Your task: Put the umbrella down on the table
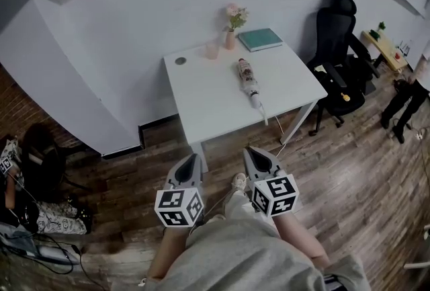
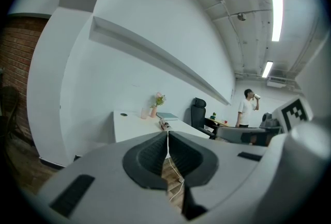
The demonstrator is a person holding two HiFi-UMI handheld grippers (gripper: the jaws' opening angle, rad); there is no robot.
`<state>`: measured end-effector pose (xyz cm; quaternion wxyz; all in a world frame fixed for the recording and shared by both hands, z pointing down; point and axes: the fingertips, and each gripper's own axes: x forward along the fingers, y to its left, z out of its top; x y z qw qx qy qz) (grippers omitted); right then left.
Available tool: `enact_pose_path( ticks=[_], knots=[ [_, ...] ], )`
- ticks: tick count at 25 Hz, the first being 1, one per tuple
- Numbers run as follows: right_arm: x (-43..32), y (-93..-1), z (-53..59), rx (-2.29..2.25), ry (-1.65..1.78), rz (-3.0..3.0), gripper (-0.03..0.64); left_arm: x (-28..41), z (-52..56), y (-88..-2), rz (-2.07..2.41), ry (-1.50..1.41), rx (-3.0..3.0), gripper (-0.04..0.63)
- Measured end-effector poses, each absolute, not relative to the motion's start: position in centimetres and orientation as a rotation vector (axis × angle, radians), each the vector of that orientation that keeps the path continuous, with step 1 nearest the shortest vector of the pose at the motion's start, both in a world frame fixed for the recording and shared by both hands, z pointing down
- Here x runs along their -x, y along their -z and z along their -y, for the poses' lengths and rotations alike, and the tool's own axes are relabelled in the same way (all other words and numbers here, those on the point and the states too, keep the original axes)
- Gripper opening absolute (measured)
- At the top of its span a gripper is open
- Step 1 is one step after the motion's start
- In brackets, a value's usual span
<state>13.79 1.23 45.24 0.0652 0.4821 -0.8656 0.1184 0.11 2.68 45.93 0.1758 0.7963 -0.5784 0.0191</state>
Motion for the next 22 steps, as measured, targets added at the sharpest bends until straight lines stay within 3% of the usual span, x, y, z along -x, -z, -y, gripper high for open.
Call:
enact_pose_path(
  ticks=[22],
  knots=[
    [-14.4, -44.6, 0.6, -1.474, -0.33, 2.638, 0.0, -1.4, -0.9, -46.6, 1.607, -0.068, -2.264, 0.009]
  ],
)
